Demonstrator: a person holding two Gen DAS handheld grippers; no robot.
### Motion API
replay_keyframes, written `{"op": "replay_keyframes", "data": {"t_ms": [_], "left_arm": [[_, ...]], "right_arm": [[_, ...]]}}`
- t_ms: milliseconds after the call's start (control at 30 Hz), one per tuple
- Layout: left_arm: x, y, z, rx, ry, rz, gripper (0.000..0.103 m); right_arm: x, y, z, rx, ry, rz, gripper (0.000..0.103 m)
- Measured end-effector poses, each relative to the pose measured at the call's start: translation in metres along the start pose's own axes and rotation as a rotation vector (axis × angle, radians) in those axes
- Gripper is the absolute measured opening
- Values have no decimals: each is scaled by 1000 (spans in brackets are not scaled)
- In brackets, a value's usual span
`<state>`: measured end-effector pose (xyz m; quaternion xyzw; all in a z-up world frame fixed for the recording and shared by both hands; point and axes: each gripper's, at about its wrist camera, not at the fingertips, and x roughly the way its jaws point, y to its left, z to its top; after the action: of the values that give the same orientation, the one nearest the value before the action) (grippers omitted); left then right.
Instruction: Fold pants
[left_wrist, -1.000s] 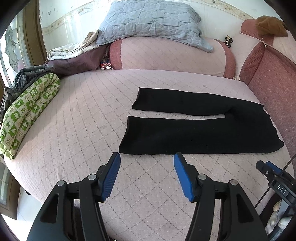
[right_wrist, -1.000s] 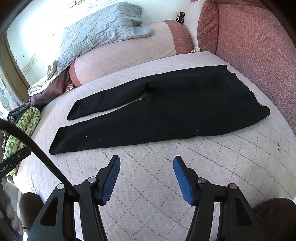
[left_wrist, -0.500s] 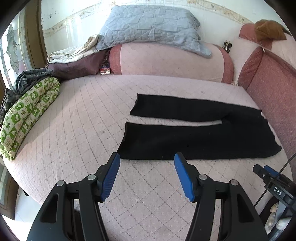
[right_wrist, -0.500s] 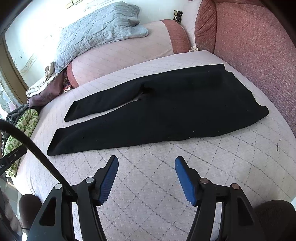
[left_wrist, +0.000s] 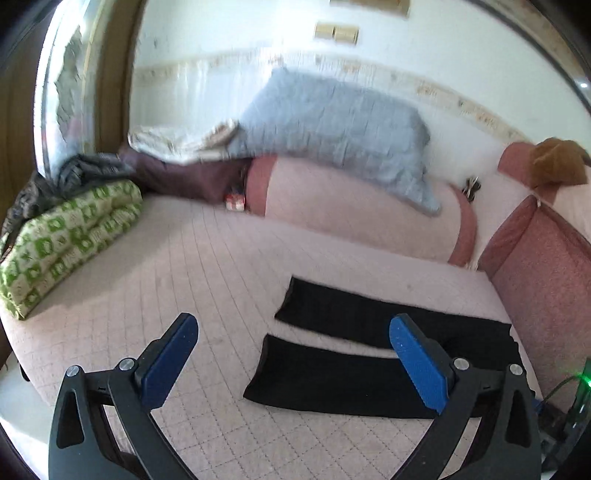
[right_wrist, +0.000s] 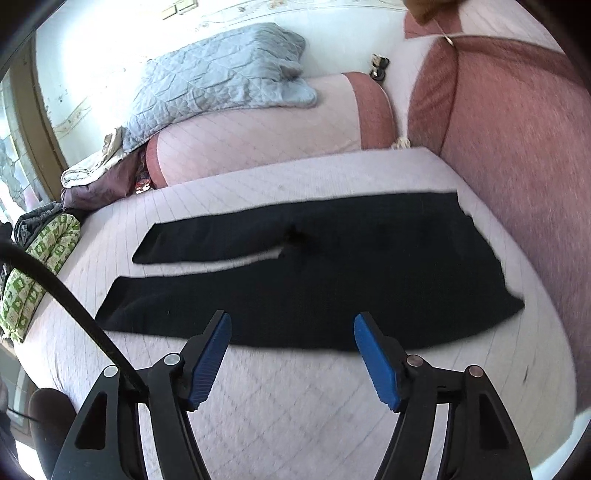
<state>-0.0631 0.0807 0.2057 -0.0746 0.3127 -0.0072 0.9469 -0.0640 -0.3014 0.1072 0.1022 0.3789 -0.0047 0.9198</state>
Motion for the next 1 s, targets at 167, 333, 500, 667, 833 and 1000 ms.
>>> {"op": "replay_keyframes", "data": {"t_ms": [167, 333, 500, 667, 833, 1000], "left_arm": [[63, 5, 15, 1, 174, -29, 103], [140, 13, 19, -10, 319, -31, 103], [219, 16, 24, -5, 435, -41, 103], [277, 17, 27, -42, 487, -78, 101], [317, 17, 29, -39, 528, -85, 98], [343, 19, 31, -29, 538, -121, 98]], "right_arm": [[26, -31, 51, -2, 48, 24, 76], [77, -65, 100, -60, 124, -21, 76], [142, -87, 138, -74, 243, 20, 76], [204, -91, 167, -110, 319, 51, 76], [248, -84, 183, -167, 388, 91, 76], [279, -79, 184, -224, 451, 121, 76]]}}
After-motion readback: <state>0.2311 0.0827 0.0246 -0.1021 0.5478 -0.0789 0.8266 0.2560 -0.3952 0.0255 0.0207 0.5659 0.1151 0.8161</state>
